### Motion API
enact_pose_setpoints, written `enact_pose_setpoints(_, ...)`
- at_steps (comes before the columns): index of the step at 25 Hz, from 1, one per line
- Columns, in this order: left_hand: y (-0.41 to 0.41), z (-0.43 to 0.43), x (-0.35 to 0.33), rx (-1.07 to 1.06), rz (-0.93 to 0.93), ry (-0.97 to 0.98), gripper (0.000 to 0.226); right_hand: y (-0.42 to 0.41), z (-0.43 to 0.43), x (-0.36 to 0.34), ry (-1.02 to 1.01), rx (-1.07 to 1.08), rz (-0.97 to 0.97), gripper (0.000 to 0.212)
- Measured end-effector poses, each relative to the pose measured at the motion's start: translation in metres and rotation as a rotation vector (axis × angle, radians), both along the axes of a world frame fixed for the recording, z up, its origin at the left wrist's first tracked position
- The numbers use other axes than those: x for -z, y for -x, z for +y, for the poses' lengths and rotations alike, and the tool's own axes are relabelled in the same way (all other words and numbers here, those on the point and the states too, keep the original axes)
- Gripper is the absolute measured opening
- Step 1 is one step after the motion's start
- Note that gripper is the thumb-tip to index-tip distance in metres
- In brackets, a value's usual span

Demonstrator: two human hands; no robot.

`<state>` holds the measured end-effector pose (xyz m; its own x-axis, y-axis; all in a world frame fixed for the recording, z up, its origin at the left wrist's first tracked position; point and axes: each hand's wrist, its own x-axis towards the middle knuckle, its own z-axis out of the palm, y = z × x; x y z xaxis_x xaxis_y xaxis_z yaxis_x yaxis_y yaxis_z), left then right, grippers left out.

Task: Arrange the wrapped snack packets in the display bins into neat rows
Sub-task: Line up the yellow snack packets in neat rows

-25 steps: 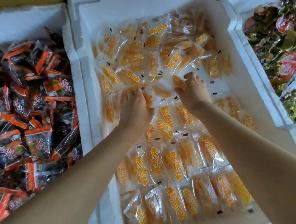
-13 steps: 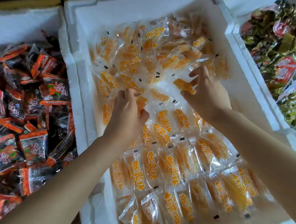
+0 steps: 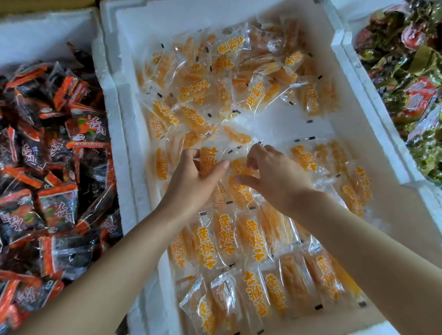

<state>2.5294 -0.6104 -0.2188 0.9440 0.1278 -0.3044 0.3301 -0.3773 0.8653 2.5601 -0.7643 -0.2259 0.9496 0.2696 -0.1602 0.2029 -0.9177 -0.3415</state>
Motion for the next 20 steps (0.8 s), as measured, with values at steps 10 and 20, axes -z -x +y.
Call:
enact_pose_setpoints(10, 0.008, 0.011, -0.005, -0.135, -0.016, 0.15, 0.012, 0.019, 0.02, -0.014, -0.322, 0.029, -0.036, 0.035)
enact_pose_setpoints(20, 0.018, 0.037, -0.024, -0.066, -0.227, 0.06, 0.009, 0.03, 0.054, -0.032, -0.968, 0.148, 0.397, 0.014)
